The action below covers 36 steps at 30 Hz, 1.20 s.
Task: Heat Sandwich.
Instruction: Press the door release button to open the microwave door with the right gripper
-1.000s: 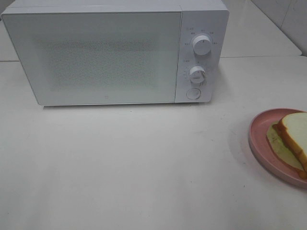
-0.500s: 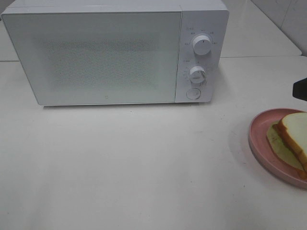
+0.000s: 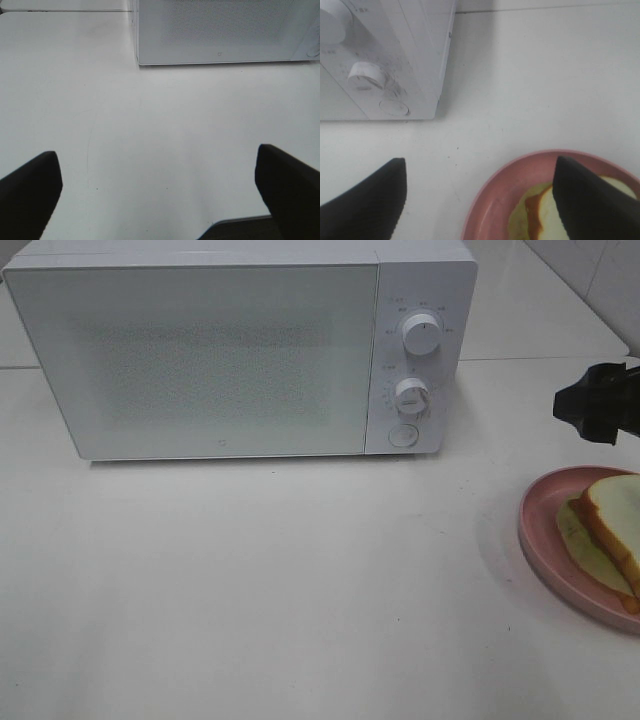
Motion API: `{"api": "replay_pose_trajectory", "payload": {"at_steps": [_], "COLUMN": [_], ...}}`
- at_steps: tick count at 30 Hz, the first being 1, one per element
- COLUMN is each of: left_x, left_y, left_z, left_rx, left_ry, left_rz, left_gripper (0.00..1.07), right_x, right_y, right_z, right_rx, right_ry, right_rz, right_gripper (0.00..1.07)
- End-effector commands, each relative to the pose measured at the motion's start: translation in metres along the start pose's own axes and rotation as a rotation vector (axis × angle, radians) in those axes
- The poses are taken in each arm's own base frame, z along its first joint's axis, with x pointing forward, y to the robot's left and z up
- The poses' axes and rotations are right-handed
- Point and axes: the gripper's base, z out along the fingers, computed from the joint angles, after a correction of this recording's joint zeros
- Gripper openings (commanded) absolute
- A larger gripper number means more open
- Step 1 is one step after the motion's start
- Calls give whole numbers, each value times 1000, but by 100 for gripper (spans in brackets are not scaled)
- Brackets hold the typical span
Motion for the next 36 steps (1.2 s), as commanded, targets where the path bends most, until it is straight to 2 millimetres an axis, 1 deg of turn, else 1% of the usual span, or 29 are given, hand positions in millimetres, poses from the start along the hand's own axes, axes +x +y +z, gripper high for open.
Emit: {"api": "replay_pose_trajectory", "payload": {"at_steps": [1, 3, 5, 7, 8, 10, 11, 14, 18, 20, 21, 24, 25, 28, 33, 36], "left_x": [1, 1, 1, 1, 1, 1, 1, 1, 1, 1, 1, 1, 1, 1, 1, 1], "left_y": [-1, -1, -1, -1, -1, -1, -1, -1, -1, -1, -1, -1, -1, -1, -1, -1], "left_z": [-3, -3, -3, -3, -3, -3, -3, -3, -3, -3, -3, -3, -3, -3, -3, -3], "left_rx": [8, 8, 8, 8, 8, 8, 8, 8, 8, 8, 8, 8, 8, 8, 8, 8], "left_ry": [-33, -33, -33, -33, -33, -33, -33, -33, -33, -33, -33, -33, -33, -33, -33, -33], "left_rz": [0, 0, 0, 0, 0, 0, 0, 0, 0, 0, 0, 0, 0, 0, 0, 0], "left_gripper": [98, 98, 98, 98, 98, 98, 98, 98, 98, 98, 98, 98, 98, 98, 98, 98], "right_x": [-4, -4, -4, 0, 1, 2, 5, 7, 13, 13, 16, 18, 20, 24, 29, 39], "right_y": [3, 16, 19, 32, 35, 37, 43, 49, 64, 66, 72, 78, 83, 90, 100, 111], "right_z": [8, 14, 16, 24, 26, 29, 34, 38, 46, 47, 49, 50, 51, 53, 54, 55], "right_rx": [-16, -60, -72, -106, -111, -112, -117, -117, -93, -84, -63, -46, -28, -8, 7, 16], "right_ry": [-71, -103, -110, -110, -109, -106, -109, -120, -155, -172, -198, -221, -241, -271, -308, -315], "right_rz": [-43, -104, -108, -115, -113, -107, -108, -112, -106, -108, -120, -128, -126, -127, -129, -132], "right_gripper": [76, 76, 76, 76, 76, 76, 76, 76, 76, 76, 76, 76, 76, 76, 76, 76]}}
